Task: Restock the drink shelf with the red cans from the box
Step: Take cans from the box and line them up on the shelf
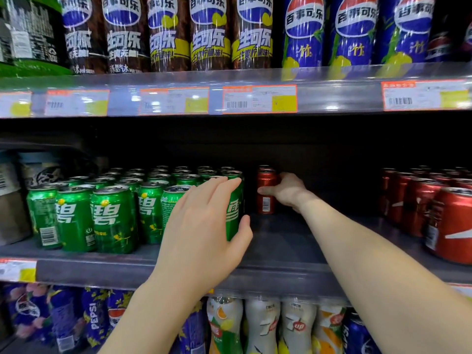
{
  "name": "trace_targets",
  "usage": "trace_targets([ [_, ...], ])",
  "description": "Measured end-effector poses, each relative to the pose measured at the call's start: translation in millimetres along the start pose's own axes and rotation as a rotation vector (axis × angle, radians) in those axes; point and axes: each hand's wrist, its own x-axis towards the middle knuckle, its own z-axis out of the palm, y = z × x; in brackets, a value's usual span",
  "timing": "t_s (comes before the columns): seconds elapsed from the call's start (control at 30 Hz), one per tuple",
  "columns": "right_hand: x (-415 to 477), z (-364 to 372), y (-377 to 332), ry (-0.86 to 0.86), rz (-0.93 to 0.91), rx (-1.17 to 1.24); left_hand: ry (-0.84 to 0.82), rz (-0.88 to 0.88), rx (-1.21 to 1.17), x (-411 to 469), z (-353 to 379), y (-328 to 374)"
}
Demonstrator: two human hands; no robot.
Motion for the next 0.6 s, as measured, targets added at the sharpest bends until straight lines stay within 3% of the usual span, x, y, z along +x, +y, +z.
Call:
trace_targets([
  [0.4, -8.4, -2.8, 2.4, -0.028, 0.028, -0.019, -0.046, -0.025, -0.023, -2.3, 5.1, 1.0],
  [0.6, -48.0, -33.6, -5.3, -0.036, -0.101, -0.266, -0.034, 0.03, 0.02, 6.4, 8.3, 20.0],
])
